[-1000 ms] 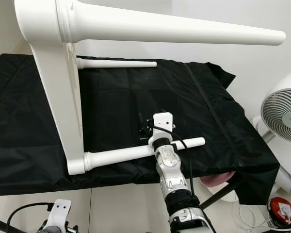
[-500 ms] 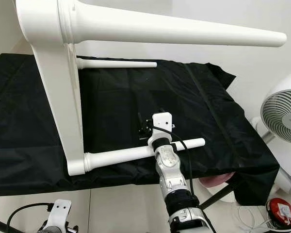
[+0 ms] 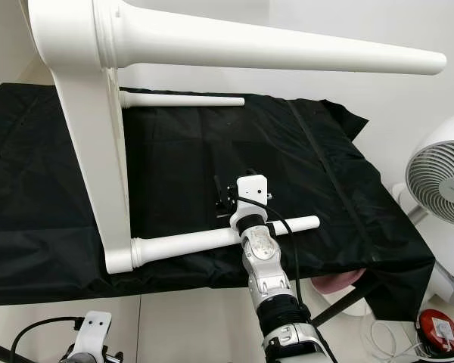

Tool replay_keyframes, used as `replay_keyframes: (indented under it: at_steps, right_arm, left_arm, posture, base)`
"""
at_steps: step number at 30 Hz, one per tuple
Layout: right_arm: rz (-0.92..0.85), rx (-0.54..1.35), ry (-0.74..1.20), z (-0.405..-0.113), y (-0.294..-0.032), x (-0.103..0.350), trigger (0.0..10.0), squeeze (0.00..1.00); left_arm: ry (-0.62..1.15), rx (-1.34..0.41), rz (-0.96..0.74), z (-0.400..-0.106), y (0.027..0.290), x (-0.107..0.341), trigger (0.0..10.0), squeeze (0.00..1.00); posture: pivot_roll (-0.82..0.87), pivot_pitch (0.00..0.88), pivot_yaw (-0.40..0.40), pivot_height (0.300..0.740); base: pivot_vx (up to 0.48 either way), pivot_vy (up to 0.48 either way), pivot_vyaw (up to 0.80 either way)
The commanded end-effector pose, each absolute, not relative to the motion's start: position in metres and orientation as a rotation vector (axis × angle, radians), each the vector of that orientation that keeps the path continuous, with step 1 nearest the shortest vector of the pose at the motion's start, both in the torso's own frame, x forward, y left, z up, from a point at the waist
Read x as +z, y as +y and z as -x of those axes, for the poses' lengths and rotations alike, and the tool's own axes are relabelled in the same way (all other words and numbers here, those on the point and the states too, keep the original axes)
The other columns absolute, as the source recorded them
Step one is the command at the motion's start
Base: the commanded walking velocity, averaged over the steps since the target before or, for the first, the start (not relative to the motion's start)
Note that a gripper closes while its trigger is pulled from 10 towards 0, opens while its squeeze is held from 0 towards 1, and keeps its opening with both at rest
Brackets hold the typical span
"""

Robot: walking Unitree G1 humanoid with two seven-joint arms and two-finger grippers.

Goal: Building children table

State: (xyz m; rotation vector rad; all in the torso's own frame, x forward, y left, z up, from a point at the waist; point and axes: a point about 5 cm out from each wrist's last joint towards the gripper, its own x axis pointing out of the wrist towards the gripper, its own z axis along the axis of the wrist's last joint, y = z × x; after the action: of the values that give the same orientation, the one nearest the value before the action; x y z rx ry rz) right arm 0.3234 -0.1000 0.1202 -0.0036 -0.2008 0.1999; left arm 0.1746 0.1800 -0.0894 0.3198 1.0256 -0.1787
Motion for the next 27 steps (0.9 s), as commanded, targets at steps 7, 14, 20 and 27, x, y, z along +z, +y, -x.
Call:
replay_keyframes:
  at_steps: [7,14,20,27]
  right_arm:
    - [0.024,0.204,-0.198,-0.3249,-0.1004,0.1194,10.0,0.00]
    - [0.027,0.205,-0.197,-0.3245,-0.1007,0.1187,10.0,0.00]
    - [0.029,0.206,-0.196,-0.3239,-0.1013,0.1182,10.0,0.00]
    - [0.031,0.210,-0.194,-0.3231,-0.1008,0.1174,10.0,0.00]
  left_arm:
    - [1.056,-0.116,-0.368,-0.1639,0.1810,-0.0943,10.0,0.00]
    - [1.059,-0.116,-0.368,-0.1629,0.1809,-0.0948,10.0,0.00]
    - [1.059,-0.118,-0.368,-0.1626,0.1805,-0.0950,10.0,0.00]
    - [1.063,-0.116,-0.366,-0.1610,0.1805,-0.0956,10.0,0.00]
  posture:
    - [0.07,0.000,-0.117,0.740]
    - [0.07,0.000,-0.117,0.740]
    - [0.07,0.000,-0.116,0.740]
    - [0.08,0.000,-0.121,0.740]
  base:
    - [0.000,0.000,0.00]
    - [0.000,0.000,0.00]
    - [0.000,0.000,0.00]
    - [0.000,0.000,0.00]
